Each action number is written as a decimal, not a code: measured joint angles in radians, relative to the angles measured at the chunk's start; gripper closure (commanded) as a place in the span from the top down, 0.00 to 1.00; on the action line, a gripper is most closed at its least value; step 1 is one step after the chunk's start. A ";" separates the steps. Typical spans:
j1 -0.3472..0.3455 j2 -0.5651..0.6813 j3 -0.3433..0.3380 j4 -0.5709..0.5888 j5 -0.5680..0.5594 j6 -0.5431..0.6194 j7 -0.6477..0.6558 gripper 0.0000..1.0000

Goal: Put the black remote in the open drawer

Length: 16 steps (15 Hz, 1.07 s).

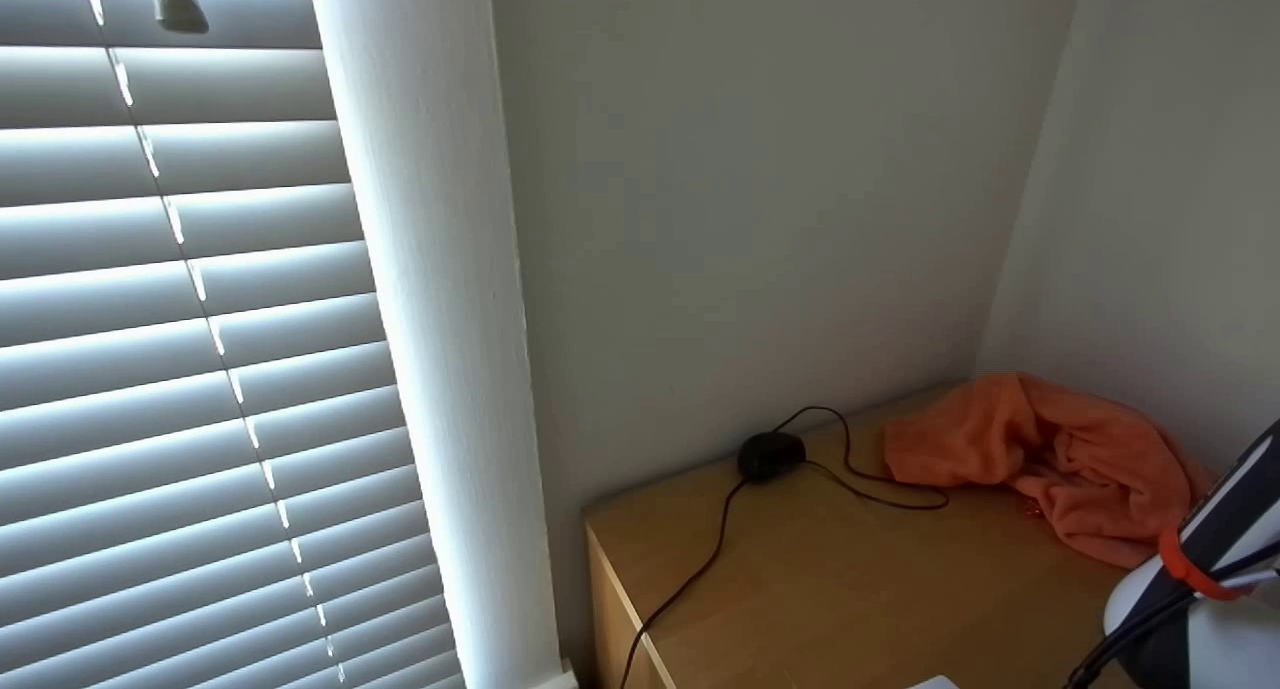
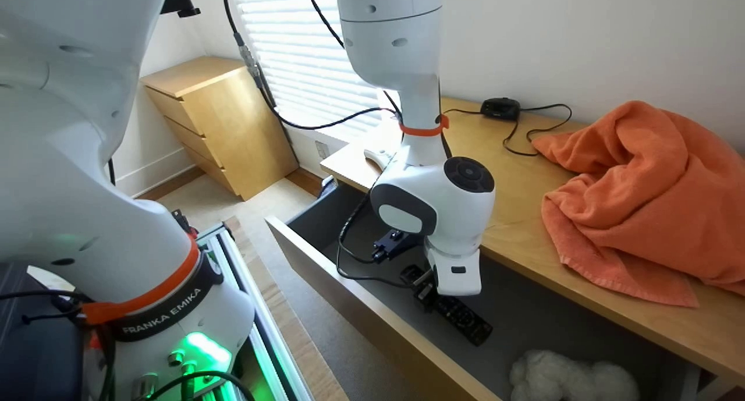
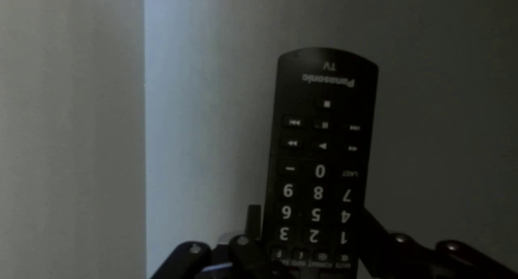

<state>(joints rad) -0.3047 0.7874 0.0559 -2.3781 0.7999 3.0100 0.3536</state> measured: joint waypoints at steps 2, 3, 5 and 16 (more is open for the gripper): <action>0.000 0.000 0.000 0.000 0.000 0.000 0.000 0.67; 0.000 0.000 0.000 0.000 0.000 0.001 0.000 0.82; -0.001 0.000 0.000 0.000 0.000 0.001 -0.001 0.95; -0.005 -0.004 -0.009 0.003 -0.001 0.002 -0.009 0.74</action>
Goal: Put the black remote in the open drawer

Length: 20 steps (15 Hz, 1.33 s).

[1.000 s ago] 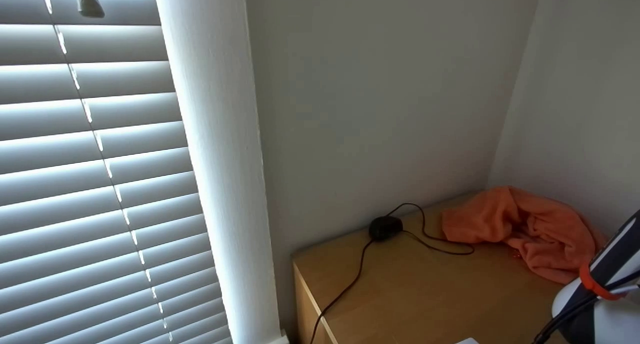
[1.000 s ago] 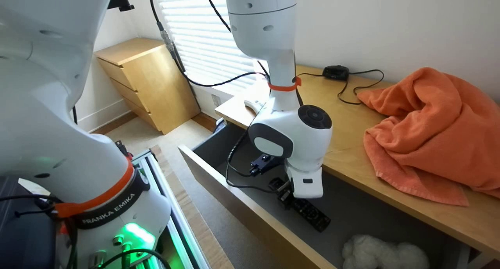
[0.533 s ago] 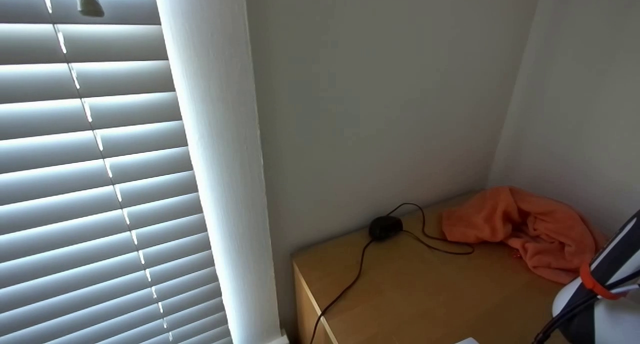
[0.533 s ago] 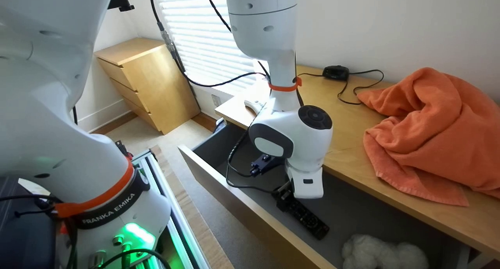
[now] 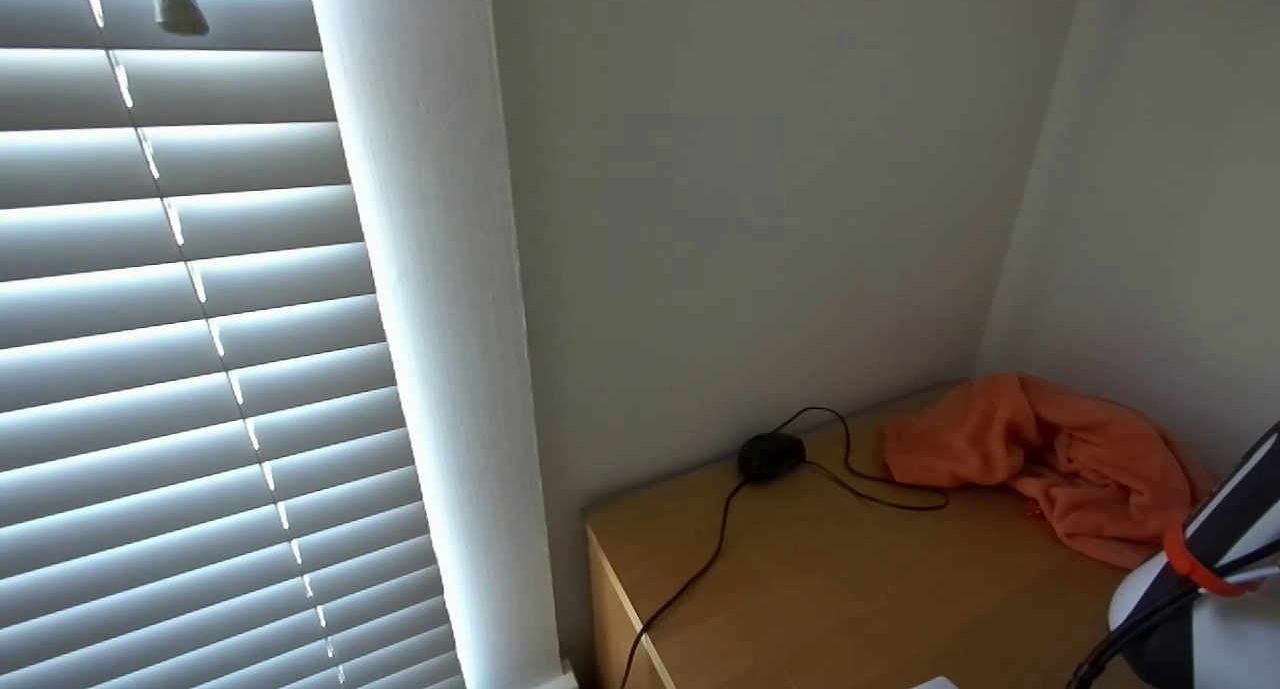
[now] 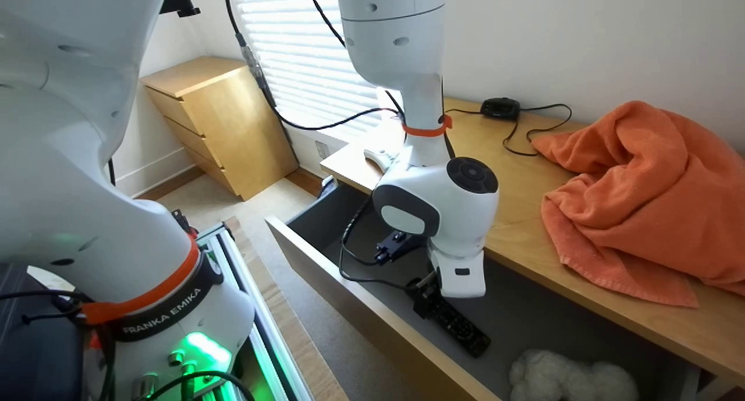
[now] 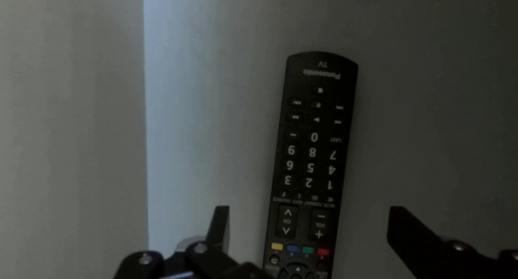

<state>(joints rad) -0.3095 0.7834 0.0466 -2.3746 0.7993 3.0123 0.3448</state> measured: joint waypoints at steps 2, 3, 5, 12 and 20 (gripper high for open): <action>0.006 -0.004 -0.009 0.000 0.000 0.000 0.000 0.58; 0.009 -0.005 -0.014 0.000 0.000 0.000 0.001 0.51; 0.021 -0.005 -0.025 0.000 -0.002 -0.005 0.005 0.35; 0.157 -0.029 -0.162 -0.020 -0.025 -0.095 0.037 0.00; 0.306 -0.035 -0.309 -0.076 -0.173 -0.141 0.153 0.00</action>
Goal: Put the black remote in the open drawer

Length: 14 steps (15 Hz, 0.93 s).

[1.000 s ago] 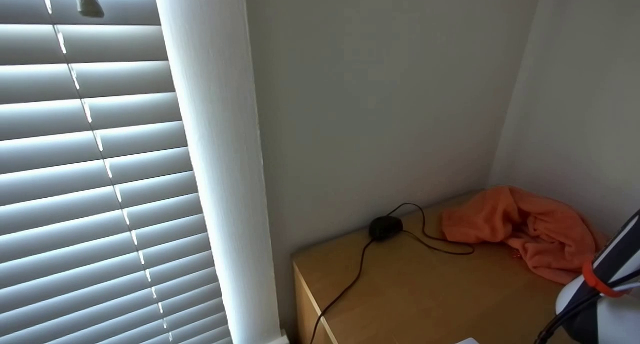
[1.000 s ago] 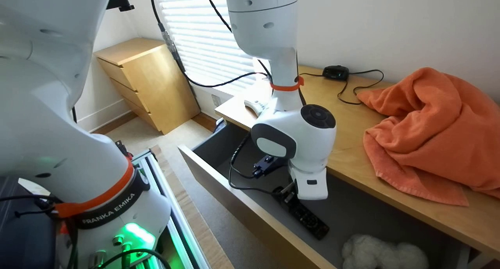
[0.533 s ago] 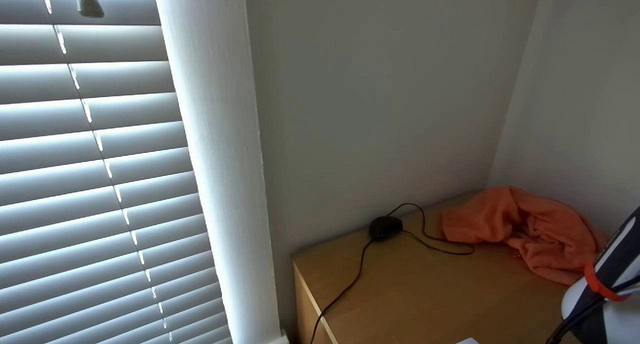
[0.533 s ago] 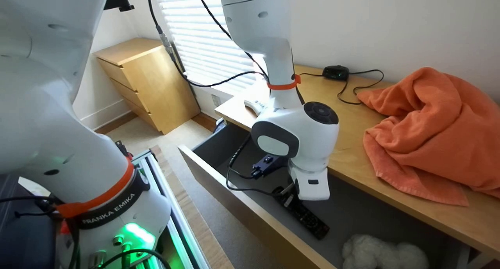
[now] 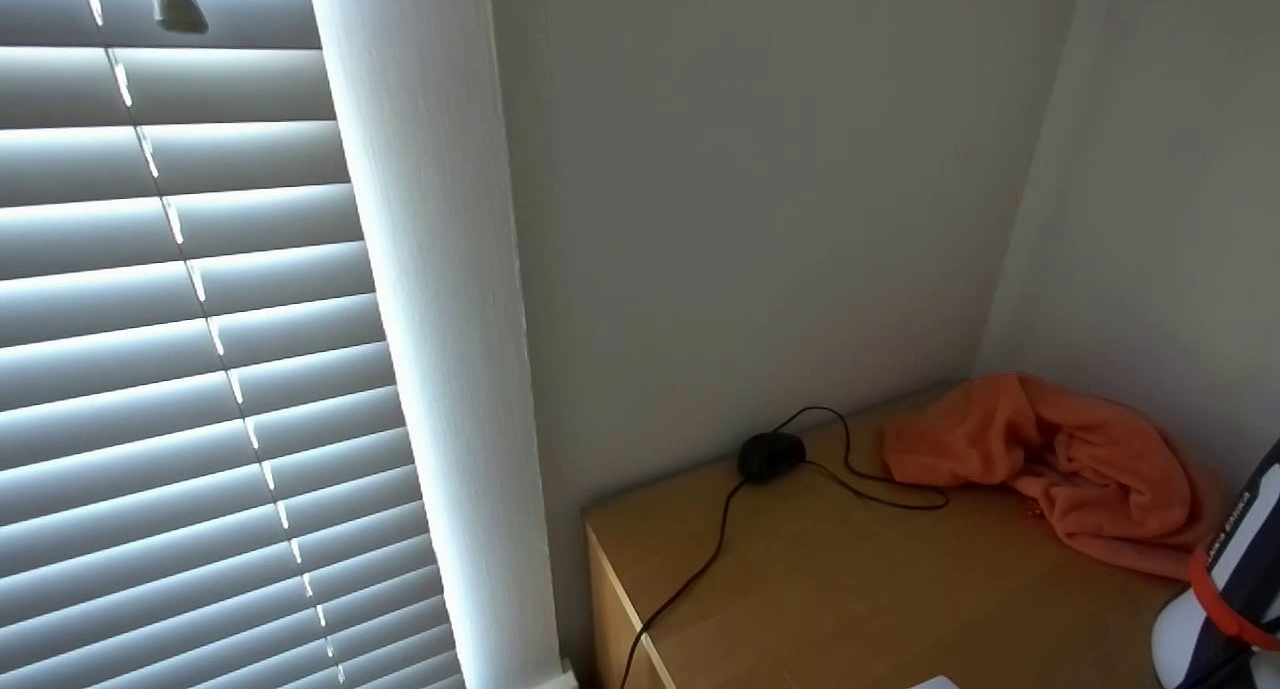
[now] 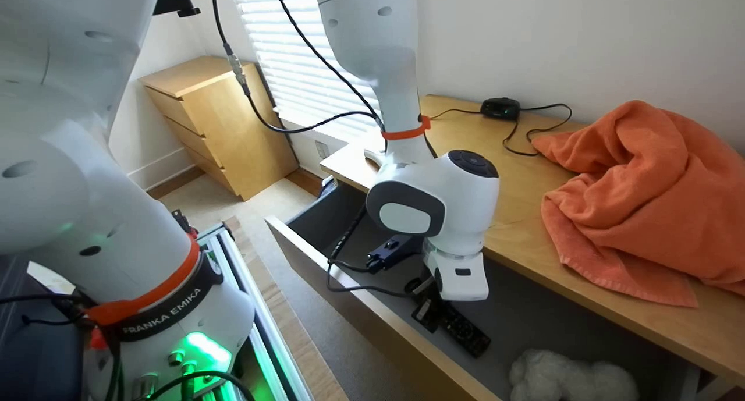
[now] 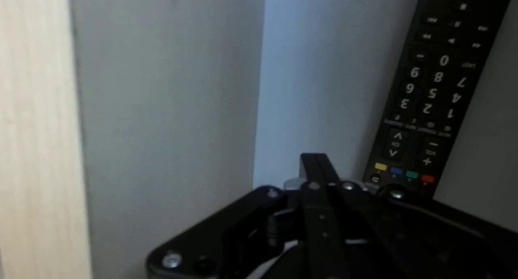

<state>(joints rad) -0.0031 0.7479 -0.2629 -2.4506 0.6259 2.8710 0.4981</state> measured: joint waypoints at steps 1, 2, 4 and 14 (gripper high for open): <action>0.011 -0.004 -0.009 -0.004 -0.013 0.000 0.008 0.00; 0.020 -0.009 -0.018 -0.010 -0.027 0.000 0.014 0.00; 0.034 -0.025 -0.036 -0.021 -0.051 0.000 0.029 0.00; 0.097 -0.158 -0.160 -0.099 -0.244 -0.033 0.076 0.00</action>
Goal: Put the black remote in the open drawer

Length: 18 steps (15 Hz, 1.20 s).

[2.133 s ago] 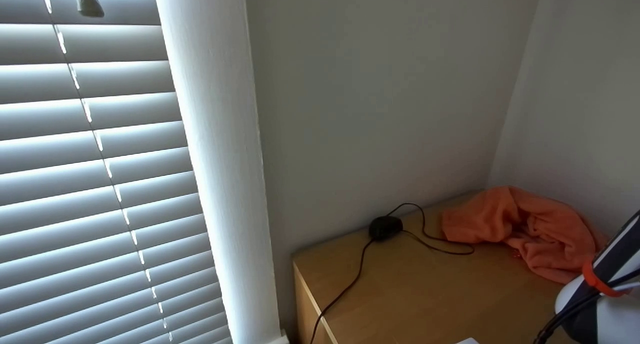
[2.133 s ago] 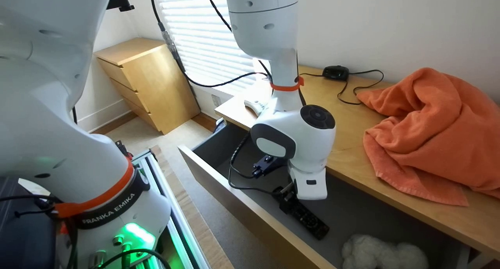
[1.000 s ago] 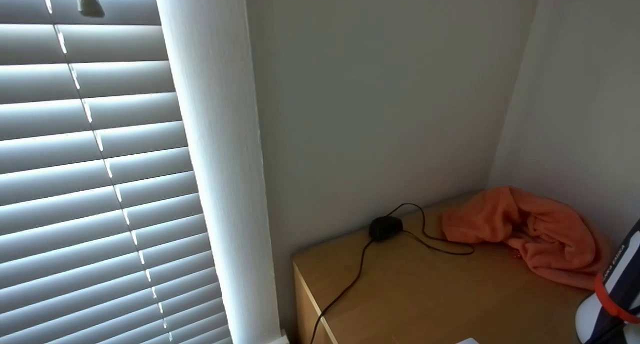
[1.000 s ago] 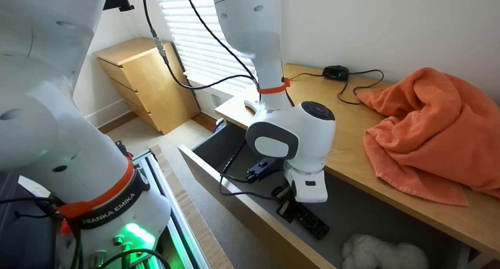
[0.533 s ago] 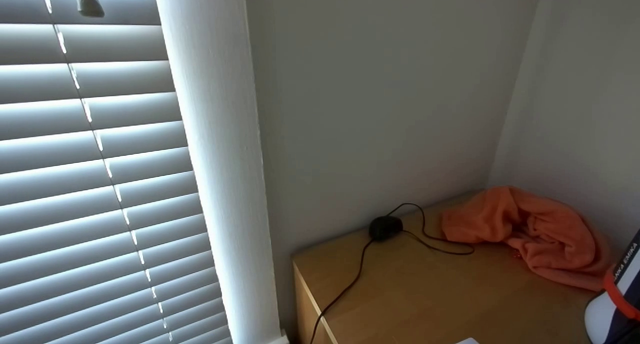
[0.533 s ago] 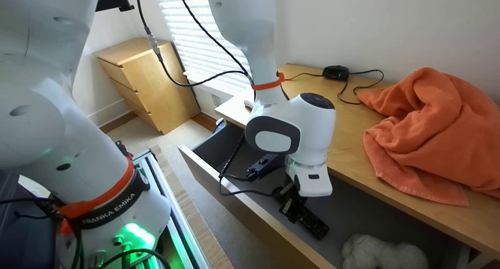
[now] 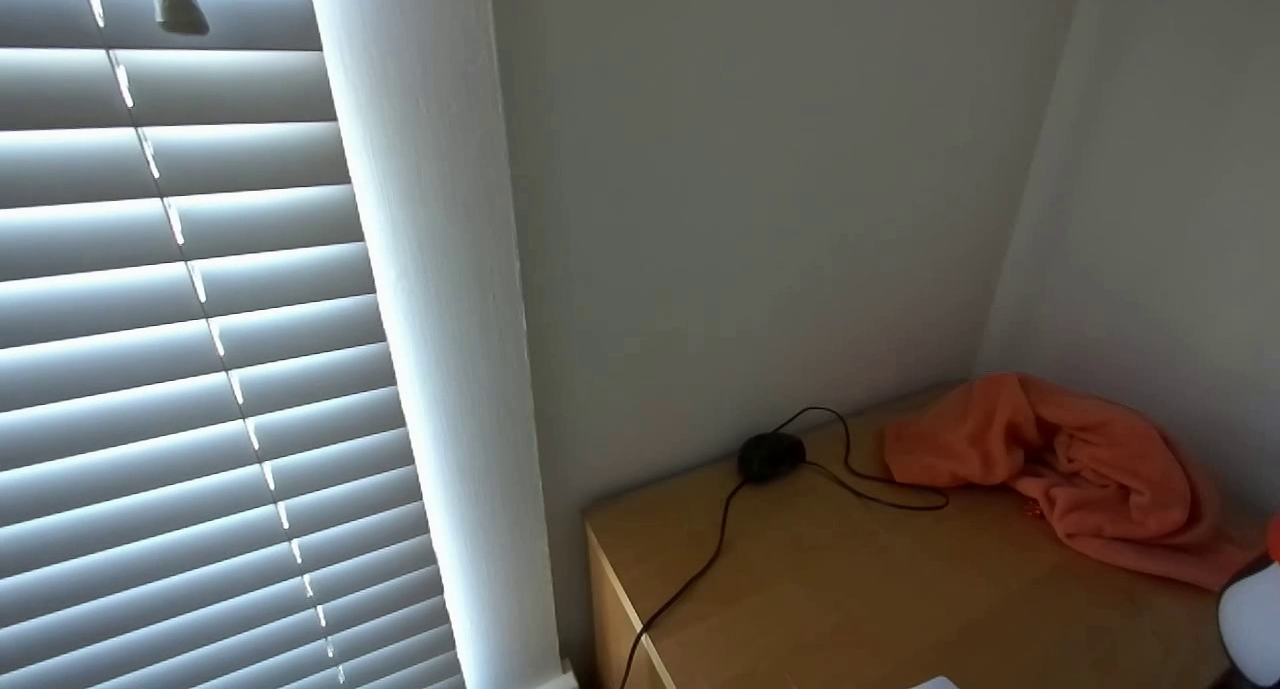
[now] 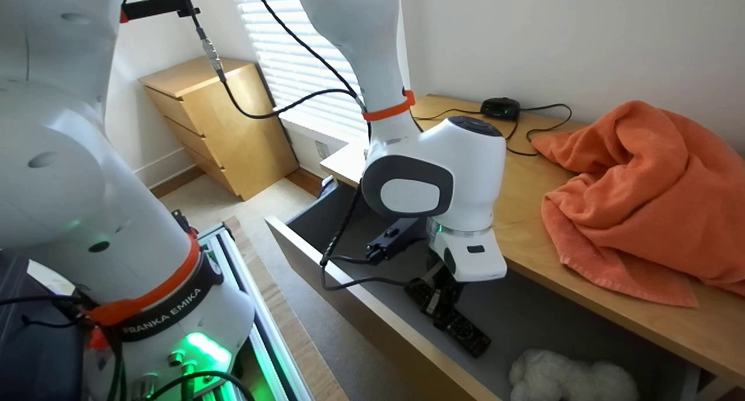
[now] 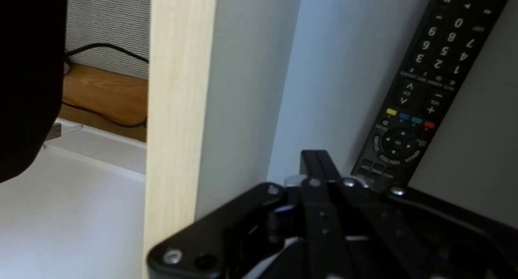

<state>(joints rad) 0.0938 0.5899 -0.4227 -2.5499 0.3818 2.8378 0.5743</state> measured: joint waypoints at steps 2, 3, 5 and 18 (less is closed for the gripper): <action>0.010 -0.042 -0.026 -0.014 -0.039 -0.032 0.008 0.00; 0.017 -0.064 -0.042 -0.020 -0.064 -0.052 0.014 0.00; 0.031 -0.108 -0.072 -0.029 -0.122 -0.101 0.038 0.00; 0.010 -0.532 -0.109 -0.051 -0.736 -0.395 0.305 0.65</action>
<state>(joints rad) 0.1038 0.0579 -0.5316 -2.6009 -0.3539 2.4427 0.8796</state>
